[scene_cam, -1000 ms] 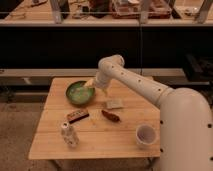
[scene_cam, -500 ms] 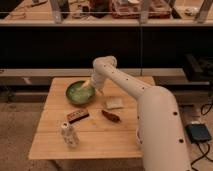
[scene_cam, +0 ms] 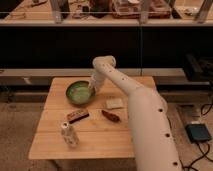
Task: Drag the ceramic bowl in a circle
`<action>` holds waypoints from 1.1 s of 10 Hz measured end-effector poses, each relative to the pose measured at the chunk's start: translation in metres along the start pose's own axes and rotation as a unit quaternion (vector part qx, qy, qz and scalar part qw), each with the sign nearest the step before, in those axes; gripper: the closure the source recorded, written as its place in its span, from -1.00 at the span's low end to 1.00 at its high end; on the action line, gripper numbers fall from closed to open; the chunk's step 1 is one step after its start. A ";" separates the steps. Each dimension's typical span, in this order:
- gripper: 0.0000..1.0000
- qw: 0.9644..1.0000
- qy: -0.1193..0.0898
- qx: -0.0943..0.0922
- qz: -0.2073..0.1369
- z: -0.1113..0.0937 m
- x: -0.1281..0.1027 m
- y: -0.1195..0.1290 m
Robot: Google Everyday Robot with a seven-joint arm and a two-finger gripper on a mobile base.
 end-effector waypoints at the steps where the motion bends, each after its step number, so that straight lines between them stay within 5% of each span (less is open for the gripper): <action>1: 0.70 1.000 -0.005 -0.008 0.002 0.006 -0.001 0.005; 3: 0.99 1.000 -0.015 -0.014 0.005 0.017 -0.003 0.007; 8: 1.00 1.000 0.009 -0.025 0.000 -0.002 0.012 0.013; 11: 1.00 0.998 -0.013 -0.065 0.008 -0.004 -0.008 0.065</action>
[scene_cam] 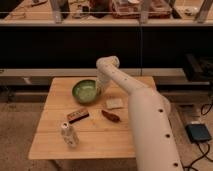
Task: Drag the ceramic bowl in a circle
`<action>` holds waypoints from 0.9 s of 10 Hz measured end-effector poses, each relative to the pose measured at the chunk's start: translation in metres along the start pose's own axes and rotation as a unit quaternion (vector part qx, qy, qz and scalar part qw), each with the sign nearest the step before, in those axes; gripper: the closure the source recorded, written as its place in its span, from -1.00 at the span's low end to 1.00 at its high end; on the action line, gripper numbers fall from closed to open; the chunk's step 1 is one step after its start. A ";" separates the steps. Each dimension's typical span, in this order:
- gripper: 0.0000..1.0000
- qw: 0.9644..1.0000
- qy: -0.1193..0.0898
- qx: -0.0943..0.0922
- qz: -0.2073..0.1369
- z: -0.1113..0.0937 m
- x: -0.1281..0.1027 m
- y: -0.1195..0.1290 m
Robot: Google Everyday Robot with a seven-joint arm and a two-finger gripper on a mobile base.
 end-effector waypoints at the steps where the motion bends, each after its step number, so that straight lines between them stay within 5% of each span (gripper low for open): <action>1: 1.00 1.000 -0.019 -0.011 0.009 0.007 -0.018 0.021; 3: 1.00 0.999 -0.035 -0.013 0.026 0.006 -0.049 0.052; 4: 1.00 0.999 -0.027 -0.009 0.024 -0.009 -0.069 0.064; 7: 1.00 0.999 0.030 0.016 -0.011 -0.067 -0.114 0.048; 9: 1.00 0.997 0.048 0.023 -0.050 -0.085 -0.143 0.024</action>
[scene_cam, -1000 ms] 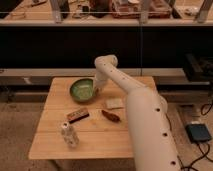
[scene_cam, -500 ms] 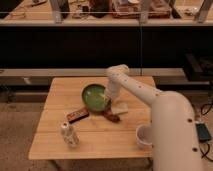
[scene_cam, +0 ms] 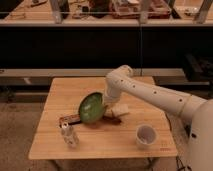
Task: Drag the ceramic bowl in a circle
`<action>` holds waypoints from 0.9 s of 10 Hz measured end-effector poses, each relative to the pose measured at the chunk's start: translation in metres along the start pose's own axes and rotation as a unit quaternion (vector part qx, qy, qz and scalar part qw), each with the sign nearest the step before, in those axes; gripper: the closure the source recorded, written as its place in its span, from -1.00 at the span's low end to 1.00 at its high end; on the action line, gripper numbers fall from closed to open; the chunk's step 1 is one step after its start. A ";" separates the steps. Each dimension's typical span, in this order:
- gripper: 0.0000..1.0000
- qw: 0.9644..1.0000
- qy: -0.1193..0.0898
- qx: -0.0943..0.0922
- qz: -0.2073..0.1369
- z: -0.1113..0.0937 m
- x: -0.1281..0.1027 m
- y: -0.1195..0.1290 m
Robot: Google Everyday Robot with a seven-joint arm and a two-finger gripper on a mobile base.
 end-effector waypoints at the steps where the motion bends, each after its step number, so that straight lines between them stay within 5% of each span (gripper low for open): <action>1: 1.00 1.000 -0.006 0.005 -0.018 0.003 -0.013 -0.019; 5: 1.00 0.996 -0.065 0.039 -0.045 0.047 -0.031 -0.088; 9: 1.00 0.994 -0.083 0.064 0.011 0.072 0.054 -0.097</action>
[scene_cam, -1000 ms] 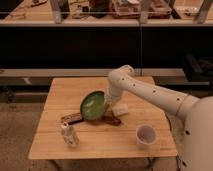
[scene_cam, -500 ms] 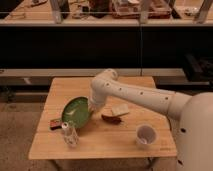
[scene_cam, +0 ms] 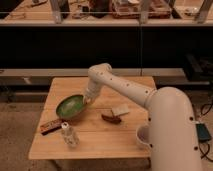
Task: Drag the ceramic bowl in a circle
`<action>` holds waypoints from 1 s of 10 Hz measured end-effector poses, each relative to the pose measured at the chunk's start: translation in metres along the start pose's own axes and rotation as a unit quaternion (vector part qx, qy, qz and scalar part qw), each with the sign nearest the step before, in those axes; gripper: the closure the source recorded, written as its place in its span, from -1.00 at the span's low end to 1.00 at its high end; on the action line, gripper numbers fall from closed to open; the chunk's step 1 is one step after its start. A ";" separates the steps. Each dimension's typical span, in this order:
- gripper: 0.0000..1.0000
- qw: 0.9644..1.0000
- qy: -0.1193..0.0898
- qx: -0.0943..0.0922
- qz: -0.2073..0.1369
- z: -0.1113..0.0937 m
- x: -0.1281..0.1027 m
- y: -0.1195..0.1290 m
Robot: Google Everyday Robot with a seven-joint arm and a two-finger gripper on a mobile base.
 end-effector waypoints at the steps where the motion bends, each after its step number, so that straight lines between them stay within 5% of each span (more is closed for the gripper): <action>1: 1.00 1.000 0.005 0.003 0.015 -0.005 0.024 0.002; 3: 1.00 0.999 0.015 -0.003 0.047 -0.015 0.064 0.017; 6: 1.00 0.996 0.021 -0.026 0.084 -0.019 0.088 0.062; 10: 1.00 0.989 0.032 -0.059 0.128 -0.027 0.068 0.152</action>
